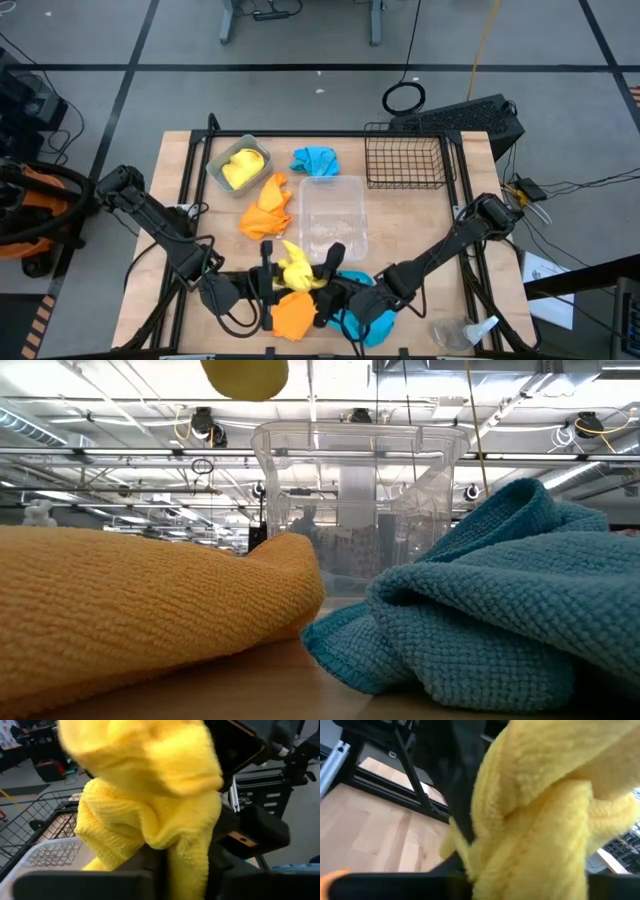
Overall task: Sort microfiber towel by color & place in baskets
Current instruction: Put the yellow towel into the gray bin
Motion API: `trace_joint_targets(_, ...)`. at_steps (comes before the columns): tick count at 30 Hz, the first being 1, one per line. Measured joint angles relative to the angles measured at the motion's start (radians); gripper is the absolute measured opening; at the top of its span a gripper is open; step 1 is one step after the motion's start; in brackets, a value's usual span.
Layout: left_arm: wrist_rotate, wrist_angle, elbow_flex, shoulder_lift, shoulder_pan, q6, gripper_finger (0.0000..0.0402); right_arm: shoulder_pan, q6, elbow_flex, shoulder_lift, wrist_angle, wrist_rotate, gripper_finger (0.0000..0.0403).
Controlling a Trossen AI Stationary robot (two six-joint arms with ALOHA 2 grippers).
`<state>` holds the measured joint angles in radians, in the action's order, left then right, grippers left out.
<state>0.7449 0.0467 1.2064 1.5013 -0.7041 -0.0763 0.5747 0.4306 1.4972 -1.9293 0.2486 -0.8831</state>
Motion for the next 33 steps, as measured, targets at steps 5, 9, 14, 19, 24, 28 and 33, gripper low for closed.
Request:
trace_joint_targets(5, 0.006, 0.021, 0.0, 0.0, -0.03, 0.025, 0.0176, 0.007, -0.005, 0.001, 0.018, -0.066, 0.0, 0.0015)
trace_joint_targets(9, 0.036, 0.029, 0.0, -0.017, -0.072, 0.081, 0.0236, 0.026, -0.051, 0.001, 0.053, -0.151, -0.033, 0.0033)
trace_joint_targets(14, 0.187, 0.029, 0.0, -0.037, -0.146, 0.173, 0.028, 0.048, -0.13, 0.001, 0.108, -0.288, -0.04, 0.0028)
trace_joint_targets(19, 0.357, -0.018, 0.0, -0.03, -0.196, 0.36, 0.0288, 0.051, -0.229, 0.001, 0.173, -0.416, 0.111, 0.0022)
trace_joint_targets(24, 0.367, -0.078, 0.0, 0.001, -0.188, 0.494, 0.0288, 0.046, -0.244, 0.001, 0.23, -0.423, 0.247, 0.0039)
trace_joint_targets(28, 0.336, -0.236, 0.0, 0.051, -0.173, 0.705, 0.0288, 0.012, -0.262, 0.002, 0.269, -0.384, 0.366, 0.0043)
trace_joint_targets(33, 0.301, -0.508, 0.001, 0.135, -0.172, 1.049, 0.0288, -0.048, -0.364, 0.001, 0.273, -0.394, 0.486, 0.0044)
